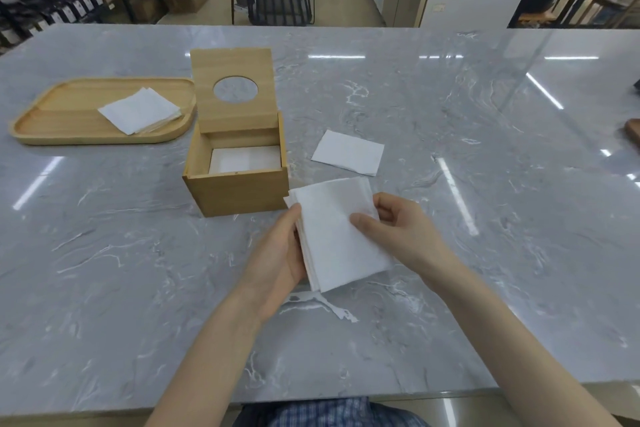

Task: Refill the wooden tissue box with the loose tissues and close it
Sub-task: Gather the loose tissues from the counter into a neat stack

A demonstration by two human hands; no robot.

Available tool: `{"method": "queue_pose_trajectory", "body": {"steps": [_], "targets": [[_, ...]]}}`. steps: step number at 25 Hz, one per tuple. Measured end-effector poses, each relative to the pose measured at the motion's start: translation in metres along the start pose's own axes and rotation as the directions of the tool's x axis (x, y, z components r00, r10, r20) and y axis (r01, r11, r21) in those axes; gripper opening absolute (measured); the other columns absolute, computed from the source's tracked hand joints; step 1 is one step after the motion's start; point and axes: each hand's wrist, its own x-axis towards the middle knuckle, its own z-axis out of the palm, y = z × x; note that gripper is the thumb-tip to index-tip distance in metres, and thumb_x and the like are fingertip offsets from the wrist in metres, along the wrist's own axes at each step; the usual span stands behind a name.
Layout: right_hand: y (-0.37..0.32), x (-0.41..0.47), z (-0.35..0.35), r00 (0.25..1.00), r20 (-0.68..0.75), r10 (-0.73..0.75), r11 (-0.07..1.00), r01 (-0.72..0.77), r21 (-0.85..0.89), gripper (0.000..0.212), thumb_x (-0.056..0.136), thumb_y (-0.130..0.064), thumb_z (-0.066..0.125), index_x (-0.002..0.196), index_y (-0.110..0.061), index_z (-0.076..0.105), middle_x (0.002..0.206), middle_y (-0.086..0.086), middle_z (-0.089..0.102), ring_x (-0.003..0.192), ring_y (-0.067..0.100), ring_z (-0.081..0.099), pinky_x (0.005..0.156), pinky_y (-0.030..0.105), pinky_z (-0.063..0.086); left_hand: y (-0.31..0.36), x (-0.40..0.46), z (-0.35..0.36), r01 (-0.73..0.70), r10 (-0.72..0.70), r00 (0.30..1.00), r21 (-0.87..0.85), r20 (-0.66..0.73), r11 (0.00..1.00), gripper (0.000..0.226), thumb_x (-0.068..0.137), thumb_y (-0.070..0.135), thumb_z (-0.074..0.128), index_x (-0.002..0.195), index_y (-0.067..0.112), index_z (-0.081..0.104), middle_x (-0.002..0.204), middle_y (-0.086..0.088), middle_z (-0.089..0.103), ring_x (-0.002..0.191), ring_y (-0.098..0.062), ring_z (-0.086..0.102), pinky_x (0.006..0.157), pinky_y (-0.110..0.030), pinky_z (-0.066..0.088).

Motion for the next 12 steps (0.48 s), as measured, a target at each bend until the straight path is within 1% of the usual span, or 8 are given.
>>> {"method": "queue_pose_trajectory", "body": {"steps": [2, 3, 5, 6, 9, 10, 12], "targets": [[0.001, 0.001, 0.0, 1.0, -0.004, 0.005, 1.0, -0.005, 0.014, 0.003, 0.085, -0.012, 0.059, 0.086, -0.011, 0.062, 0.082, 0.005, 0.065, 0.068, 0.012, 0.056, 0.057, 0.017, 0.043, -0.001, 0.003, 0.001, -0.007, 0.008, 1.0, -0.006, 0.011, 1.0, 0.032, 0.09, 0.037, 0.038, 0.103, 0.023, 0.064, 0.101, 0.003, 0.074, 0.099, -0.012, 0.066, 0.077, -0.029, 0.055], [0.002, 0.002, 0.0, 1.0, -0.014, 0.006, 1.0, -0.005, 0.003, 0.004, 0.085, -0.013, 0.059, 0.087, -0.011, 0.062, 0.081, 0.004, 0.065, 0.067, 0.012, 0.056, 0.056, 0.016, 0.042, -0.001, 0.004, 0.002, -0.017, 0.017, 1.0, -0.008, 0.011, 1.0, 0.029, 0.085, 0.037, 0.044, 0.099, 0.023, 0.064, 0.097, 0.003, 0.075, 0.096, -0.012, 0.067, 0.074, -0.027, 0.056], [0.003, 0.006, 0.0, 0.999, -0.039, 0.009, 1.0, -0.01, -0.012, 0.01, 0.084, -0.015, 0.059, 0.09, -0.008, 0.063, 0.08, 0.003, 0.065, 0.067, 0.012, 0.055, 0.055, 0.015, 0.041, -0.004, 0.007, 0.001, -0.044, 0.044, 0.999, 0.019, -0.005, 0.999, 0.025, 0.08, 0.033, 0.052, 0.097, 0.02, 0.065, 0.096, 0.001, 0.075, 0.095, -0.013, 0.068, 0.074, -0.027, 0.058], [0.004, 0.007, 0.0, 0.999, -0.045, 0.014, 1.0, -0.015, -0.012, 0.012, 0.084, -0.015, 0.059, 0.092, -0.006, 0.063, 0.081, 0.004, 0.065, 0.068, 0.013, 0.056, 0.057, 0.017, 0.042, -0.005, 0.008, 0.0, -0.053, 0.054, 0.998, 0.046, -0.018, 0.998, 0.022, 0.082, 0.028, 0.053, 0.098, 0.019, 0.065, 0.097, 0.0, 0.075, 0.095, -0.015, 0.068, 0.076, -0.027, 0.058], [0.006, 0.011, 0.0, 0.999, -0.031, 0.031, 1.0, -0.031, -0.005, 0.015, 0.085, -0.016, 0.059, 0.093, -0.004, 0.063, 0.084, 0.006, 0.066, 0.074, 0.016, 0.057, 0.067, 0.028, 0.043, -0.007, 0.01, 0.0, -0.068, 0.074, 0.996, 0.131, -0.042, 0.989, 0.018, 0.09, 0.017, 0.047, 0.096, 0.019, 0.064, 0.089, 0.005, 0.076, 0.088, -0.011, 0.069, 0.072, -0.023, 0.058], [0.006, 0.013, -0.001, 0.999, -0.015, 0.032, 0.999, -0.032, -0.002, 0.013, 0.085, -0.017, 0.058, 0.091, -0.005, 0.063, 0.083, 0.006, 0.065, 0.074, 0.017, 0.057, 0.067, 0.028, 0.044, -0.008, 0.011, 0.001, -0.065, 0.074, 0.996, 0.153, -0.053, 0.986, 0.019, 0.092, 0.016, 0.045, 0.095, 0.02, 0.064, 0.085, 0.008, 0.076, 0.086, -0.009, 0.069, 0.07, -0.022, 0.058], [0.005, 0.021, -0.007, 1.0, -0.001, 0.026, 1.0, -0.026, -0.005, 0.012, 0.087, -0.021, 0.056, 0.08, -0.013, 0.061, 0.077, 0.005, 0.062, 0.068, 0.014, 0.055, 0.059, 0.021, 0.047, -0.006, 0.014, 0.002, -0.051, 0.063, 0.996, 0.172, -0.064, 0.984, 0.02, 0.093, 0.015, 0.044, 0.093, 0.021, 0.063, 0.082, 0.011, 0.076, 0.084, -0.007, 0.069, 0.07, -0.022, 0.057]]}}
